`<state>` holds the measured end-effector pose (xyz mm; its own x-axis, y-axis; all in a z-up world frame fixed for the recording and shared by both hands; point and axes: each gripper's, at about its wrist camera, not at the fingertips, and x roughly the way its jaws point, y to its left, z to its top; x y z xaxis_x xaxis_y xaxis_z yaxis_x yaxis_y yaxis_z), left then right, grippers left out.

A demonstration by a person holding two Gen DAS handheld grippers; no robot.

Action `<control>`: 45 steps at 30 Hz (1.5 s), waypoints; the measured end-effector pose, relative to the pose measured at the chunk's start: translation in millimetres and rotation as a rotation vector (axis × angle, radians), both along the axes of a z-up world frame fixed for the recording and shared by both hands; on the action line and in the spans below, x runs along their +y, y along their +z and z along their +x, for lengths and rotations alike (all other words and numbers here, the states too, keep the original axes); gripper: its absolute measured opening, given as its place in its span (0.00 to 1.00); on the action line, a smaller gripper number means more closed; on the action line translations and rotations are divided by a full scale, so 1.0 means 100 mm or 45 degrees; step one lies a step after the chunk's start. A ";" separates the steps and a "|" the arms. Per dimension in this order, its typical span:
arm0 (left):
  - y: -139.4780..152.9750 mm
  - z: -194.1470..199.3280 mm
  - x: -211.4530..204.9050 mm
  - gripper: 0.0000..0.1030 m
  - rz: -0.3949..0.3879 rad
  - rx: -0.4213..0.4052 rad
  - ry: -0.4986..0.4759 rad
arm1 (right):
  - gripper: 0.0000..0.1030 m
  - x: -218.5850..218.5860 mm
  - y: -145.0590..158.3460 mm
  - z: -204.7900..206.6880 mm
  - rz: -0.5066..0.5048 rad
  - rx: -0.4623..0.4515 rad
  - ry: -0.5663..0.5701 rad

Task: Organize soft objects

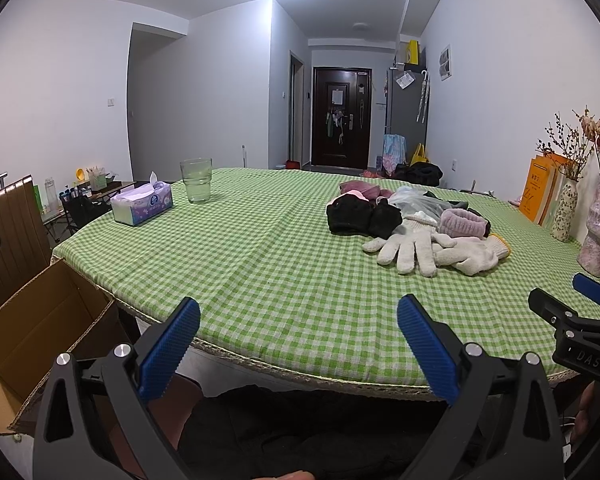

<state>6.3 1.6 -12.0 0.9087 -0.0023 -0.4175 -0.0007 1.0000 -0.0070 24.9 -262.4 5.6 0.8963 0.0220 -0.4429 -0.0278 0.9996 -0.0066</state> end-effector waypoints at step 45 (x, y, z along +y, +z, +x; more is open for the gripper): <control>0.06 -0.06 0.02 0.93 0.001 0.007 0.016 | 0.93 0.03 0.01 0.03 -0.005 0.001 0.011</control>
<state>0.8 3.2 -6.2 0.9064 0.0092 -0.4224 -0.0131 0.9999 -0.0062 28.3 -259.4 7.0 0.8958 0.0278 -0.4437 -0.0361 0.9993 -0.0103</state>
